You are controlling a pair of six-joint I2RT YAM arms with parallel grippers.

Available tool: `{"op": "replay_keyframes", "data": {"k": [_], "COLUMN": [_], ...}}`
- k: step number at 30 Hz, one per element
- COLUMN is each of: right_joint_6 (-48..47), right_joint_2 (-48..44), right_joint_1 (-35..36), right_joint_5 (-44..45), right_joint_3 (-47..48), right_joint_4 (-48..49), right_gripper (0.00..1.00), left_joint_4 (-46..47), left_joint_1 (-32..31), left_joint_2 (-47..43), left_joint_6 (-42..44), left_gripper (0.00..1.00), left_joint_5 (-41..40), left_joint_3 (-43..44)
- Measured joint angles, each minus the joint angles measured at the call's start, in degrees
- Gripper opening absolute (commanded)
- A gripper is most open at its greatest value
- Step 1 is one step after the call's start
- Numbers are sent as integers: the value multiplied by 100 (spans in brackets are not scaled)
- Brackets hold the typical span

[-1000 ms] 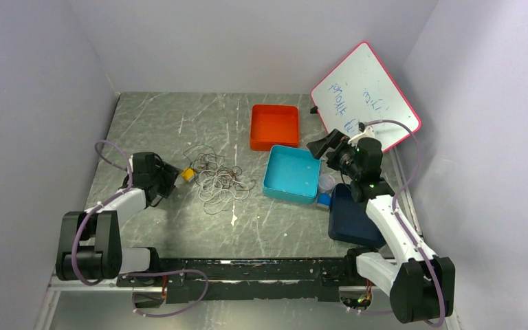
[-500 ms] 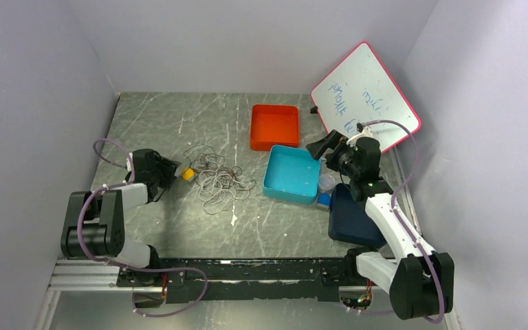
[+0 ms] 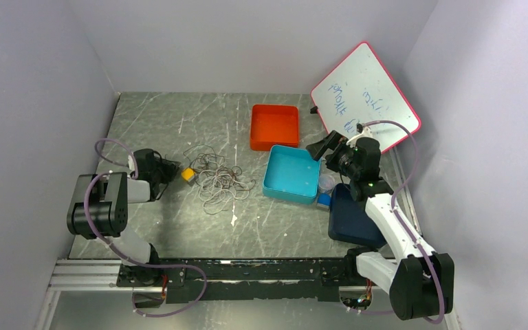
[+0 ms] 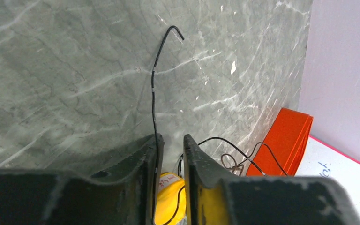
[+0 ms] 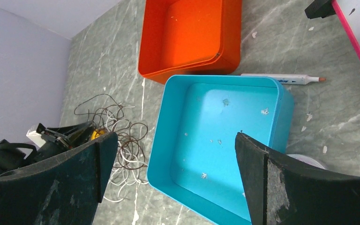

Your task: Untangle the cables

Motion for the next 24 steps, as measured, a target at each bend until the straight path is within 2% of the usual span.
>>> {"op": "replay_keyframes", "data": {"k": [5,9,14,19,24], "right_joint_6": [0,-4,-70,-144,-238], "right_joint_2": [-22,-26,-24,-22,-22], "right_joint_1": [0,0,0,0,0], "right_joint_5": [0,-2,-35,-157,-302], "right_joint_3": [0,0,0,9,46], "right_joint_4": [0,0,7,52,175], "right_gripper": [99,99,99,99,100], "left_joint_4": [9,-352,-1130,-1504,-1679], "left_joint_1": [2,4,4,4,4], "left_joint_2": [61,-79,-671,-1427,-2070], "left_joint_6": [262,669,1423,2367,3318], "left_gripper": [14,7,7,7,7], "left_joint_5": [7,-31,-162,-181,232], "left_joint_3": [26,127,476,1060,1578]}}
